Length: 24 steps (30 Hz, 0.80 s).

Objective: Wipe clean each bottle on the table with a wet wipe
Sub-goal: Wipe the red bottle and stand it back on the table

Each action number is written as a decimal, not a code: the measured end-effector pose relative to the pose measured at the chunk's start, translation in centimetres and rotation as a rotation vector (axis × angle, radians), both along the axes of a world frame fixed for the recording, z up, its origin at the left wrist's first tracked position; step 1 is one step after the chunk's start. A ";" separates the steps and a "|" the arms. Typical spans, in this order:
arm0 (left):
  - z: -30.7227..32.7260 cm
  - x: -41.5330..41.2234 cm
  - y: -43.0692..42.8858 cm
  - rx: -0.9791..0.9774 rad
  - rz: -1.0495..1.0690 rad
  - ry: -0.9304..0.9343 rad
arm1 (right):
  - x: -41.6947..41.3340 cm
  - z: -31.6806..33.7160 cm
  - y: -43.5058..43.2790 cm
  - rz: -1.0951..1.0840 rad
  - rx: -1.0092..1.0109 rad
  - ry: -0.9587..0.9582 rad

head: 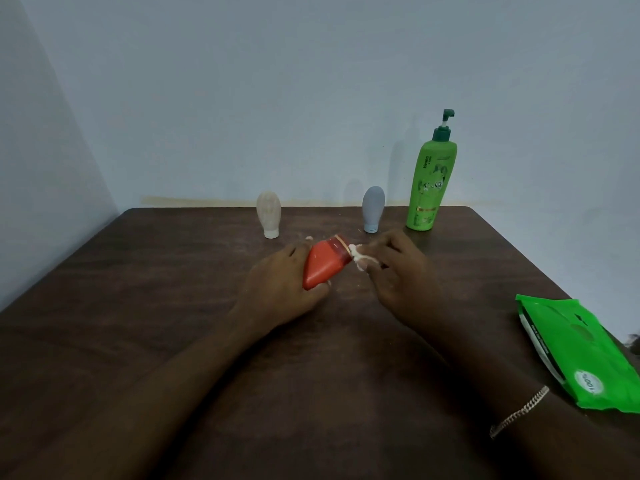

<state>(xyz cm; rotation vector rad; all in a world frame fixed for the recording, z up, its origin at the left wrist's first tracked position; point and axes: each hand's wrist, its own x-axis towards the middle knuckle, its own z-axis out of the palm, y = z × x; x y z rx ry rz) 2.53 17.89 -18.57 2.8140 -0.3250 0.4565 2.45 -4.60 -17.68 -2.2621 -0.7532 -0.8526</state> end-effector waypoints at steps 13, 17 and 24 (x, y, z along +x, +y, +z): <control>-0.3 -0.8 -0.7 0.185 -0.144 -0.183 | 0.3 0.1 1.0 0.042 -0.257 -0.008; -0.1 -0.8 -0.2 0.152 -0.097 -0.144 | 0.0 -0.6 1.0 0.105 -0.292 0.036; 0.0 -1.0 -1.0 0.287 -0.205 -0.233 | 1.2 -0.2 1.0 -0.058 -0.206 0.005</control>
